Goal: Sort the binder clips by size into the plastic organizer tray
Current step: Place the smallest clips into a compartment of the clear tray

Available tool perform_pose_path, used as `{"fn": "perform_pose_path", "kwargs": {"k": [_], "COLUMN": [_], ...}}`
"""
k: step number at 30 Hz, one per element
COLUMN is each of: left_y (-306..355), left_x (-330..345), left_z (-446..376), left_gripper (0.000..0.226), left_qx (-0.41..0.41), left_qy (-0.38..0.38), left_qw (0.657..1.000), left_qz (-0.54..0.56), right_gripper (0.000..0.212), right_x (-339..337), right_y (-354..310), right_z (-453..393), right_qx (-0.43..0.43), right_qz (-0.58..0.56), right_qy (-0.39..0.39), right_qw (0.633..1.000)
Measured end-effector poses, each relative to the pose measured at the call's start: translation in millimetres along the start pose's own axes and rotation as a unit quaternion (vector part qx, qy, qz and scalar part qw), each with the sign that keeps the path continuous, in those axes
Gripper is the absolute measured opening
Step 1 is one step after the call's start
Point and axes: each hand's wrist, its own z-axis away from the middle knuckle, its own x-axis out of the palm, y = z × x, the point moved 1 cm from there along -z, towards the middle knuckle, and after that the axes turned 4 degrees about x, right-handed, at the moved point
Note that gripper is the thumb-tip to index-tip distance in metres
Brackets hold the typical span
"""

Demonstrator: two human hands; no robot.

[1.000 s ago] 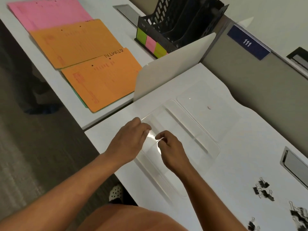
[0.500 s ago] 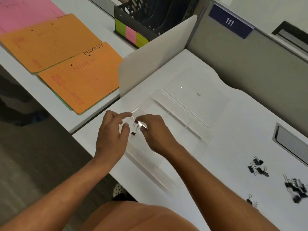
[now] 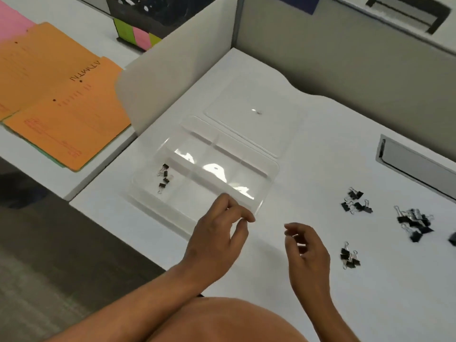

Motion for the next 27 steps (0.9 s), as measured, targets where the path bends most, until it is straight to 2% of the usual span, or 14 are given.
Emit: {"fn": "perform_pose_path", "kwargs": {"k": [8,13,16,20,23,27], "left_y": [55,57,55,48,33,25], "left_x": [137,219,261,290,288,283], "left_z": [-14,-17,-22,-26,-20,-3], "left_gripper": [0.017,0.044,0.06,0.051,0.051,0.04], "left_qx": [0.062,0.068,0.072,0.124,0.125,0.089], "left_qy": [-0.228,-0.296,-0.3,-0.258,-0.218,-0.162], "left_qw": [0.971,0.947,0.935,0.924,0.936,0.963], "left_qz": [-0.026,-0.105,-0.177,-0.252,-0.246,-0.197], "right_gripper": [0.028,0.029,0.035,0.041,0.03,0.017], "right_x": [-99,-149,-159,-160,-162,-169], "right_y": [87,144,165,176,184,195], "right_z": [3,-13,-31,-55,-67,-71], "right_qx": [0.076,0.079,0.033,-0.039,-0.077,-0.08], "right_qz": [-0.031,0.054,0.115,0.192,0.204,0.146], "right_qy": [0.114,0.101,0.047,-0.03,-0.044,-0.027], "right_qw": [0.99,0.99,0.992,0.98,0.975,0.986]}}
